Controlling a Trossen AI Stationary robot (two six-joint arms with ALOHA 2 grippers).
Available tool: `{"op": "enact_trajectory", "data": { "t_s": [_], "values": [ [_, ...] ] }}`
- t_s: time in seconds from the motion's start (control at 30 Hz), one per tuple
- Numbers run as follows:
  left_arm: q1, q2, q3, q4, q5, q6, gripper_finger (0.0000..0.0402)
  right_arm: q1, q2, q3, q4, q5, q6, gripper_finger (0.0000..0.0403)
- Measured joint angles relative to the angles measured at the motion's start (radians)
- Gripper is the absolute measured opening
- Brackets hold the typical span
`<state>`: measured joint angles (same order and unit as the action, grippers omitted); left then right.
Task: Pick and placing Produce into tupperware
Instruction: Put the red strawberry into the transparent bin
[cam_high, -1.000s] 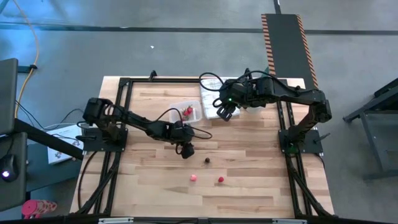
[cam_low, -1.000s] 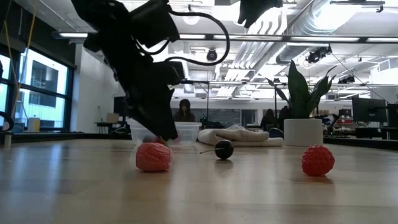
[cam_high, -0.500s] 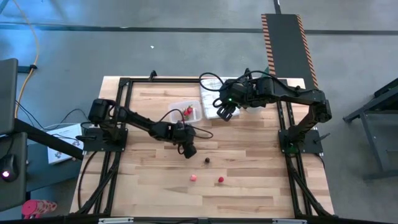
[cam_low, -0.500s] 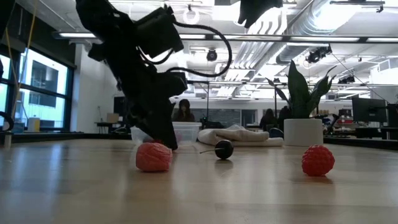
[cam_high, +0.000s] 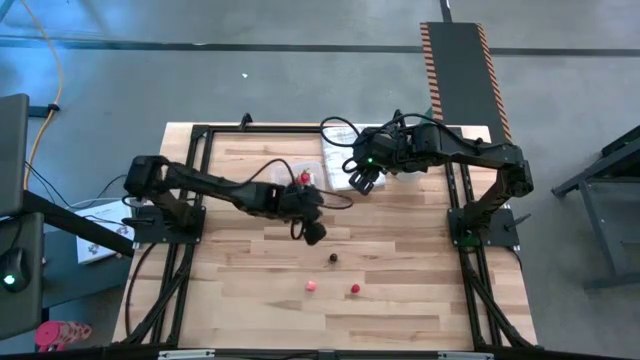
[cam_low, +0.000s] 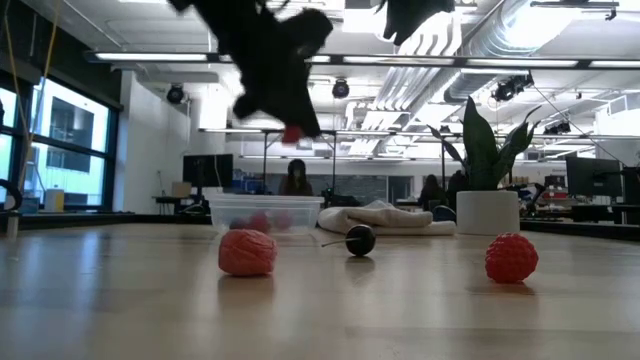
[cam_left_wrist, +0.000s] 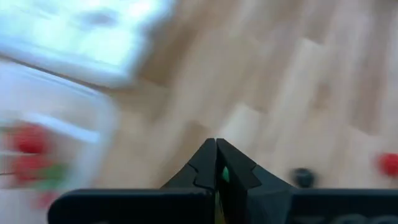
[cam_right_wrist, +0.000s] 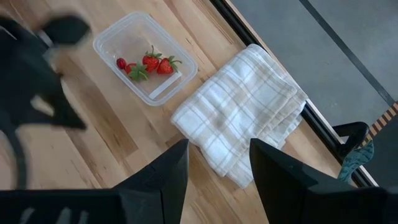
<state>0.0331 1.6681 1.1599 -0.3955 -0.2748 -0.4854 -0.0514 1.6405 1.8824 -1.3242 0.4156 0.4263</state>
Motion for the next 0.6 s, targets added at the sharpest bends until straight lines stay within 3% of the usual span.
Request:
{"op": "enact_trajectory", "data": {
  "t_s": [0.1, 0.2, 0.37, 0.6],
  "values": [
    [0.029, 0.002, 0.112, -0.208, -0.123, 0.065, 0.0, 0.0, 0.0, 0.0, -0.004, 0.0, 0.0, 0.0162],
    [0.085, 0.001, 0.16, -0.32, -0.164, 0.095, 0.0, 0.0, 0.0, 0.0, -0.006, -0.002, 0.003, 0.0162],
    [0.205, 0.004, 0.153, -0.454, -0.156, 0.098, 0.0, 0.022, 0.0, 0.0, -0.018, -0.004, 0.02, 0.0162],
    [0.346, 0.018, 0.079, -0.403, -0.014, 0.141, 0.0, 0.071, 0.0, 0.0, -0.021, -0.004, 0.048, 0.0162]
  ]
}}
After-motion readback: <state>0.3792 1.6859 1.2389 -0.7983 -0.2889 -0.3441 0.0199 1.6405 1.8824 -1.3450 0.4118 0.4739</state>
